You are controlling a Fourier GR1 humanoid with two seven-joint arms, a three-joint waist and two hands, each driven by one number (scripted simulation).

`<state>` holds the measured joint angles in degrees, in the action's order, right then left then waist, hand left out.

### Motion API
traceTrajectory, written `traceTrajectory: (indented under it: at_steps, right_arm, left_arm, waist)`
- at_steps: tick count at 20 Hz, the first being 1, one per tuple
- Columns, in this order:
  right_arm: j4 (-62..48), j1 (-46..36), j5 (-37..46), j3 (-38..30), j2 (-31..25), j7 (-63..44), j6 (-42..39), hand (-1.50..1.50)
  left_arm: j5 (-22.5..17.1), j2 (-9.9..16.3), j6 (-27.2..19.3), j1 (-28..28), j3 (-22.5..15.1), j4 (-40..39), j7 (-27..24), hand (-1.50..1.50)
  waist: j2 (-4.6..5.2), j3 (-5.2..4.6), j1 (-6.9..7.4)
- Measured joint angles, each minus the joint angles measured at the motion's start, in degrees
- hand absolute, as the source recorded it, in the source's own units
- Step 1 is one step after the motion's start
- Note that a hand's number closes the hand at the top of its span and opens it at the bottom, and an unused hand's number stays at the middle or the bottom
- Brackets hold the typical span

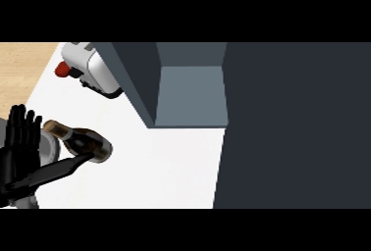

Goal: Pick up the wine, place it into the cabinet and close the cabinet

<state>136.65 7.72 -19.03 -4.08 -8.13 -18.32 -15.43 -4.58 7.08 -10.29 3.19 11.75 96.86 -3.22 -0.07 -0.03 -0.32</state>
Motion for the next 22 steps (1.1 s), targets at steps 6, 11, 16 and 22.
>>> traceTrajectory:
  at_steps: [6,11,16,22]
  right_arm:
    - [0.02,0.9,-0.67,-0.16,0.54,0.11,-1.05,-1.5]
    - [-0.04,0.5,-1.15,-0.64,0.67,-0.43,-1.27,-1.5]
    - [-0.1,0.75,-1.41,0.35,1.34,-0.65,-1.62,-1.5]
    - [-0.47,-2.48,-1.66,0.02,0.92,-2.81,-0.3,-1.5]
  left_arm:
    - [-2.68,1.73,3.33,-0.99,4.12,-9.22,-6.05,-1.5]
    - [-3.09,1.27,4.71,-0.07,5.01,-13.81,-9.98,-1.5]
    - [-3.37,2.88,6.49,-2.21,6.64,-21.03,-13.6,-1.5]
    - [-2.97,4.01,9.42,-3.54,7.13,-29.29,-19.62,-1.5]
  waist:
    - [0.01,0.0,-0.11]
    - [0.0,0.01,0.0]
    - [0.01,0.01,-0.1]
    - [0.04,0.0,-0.02]
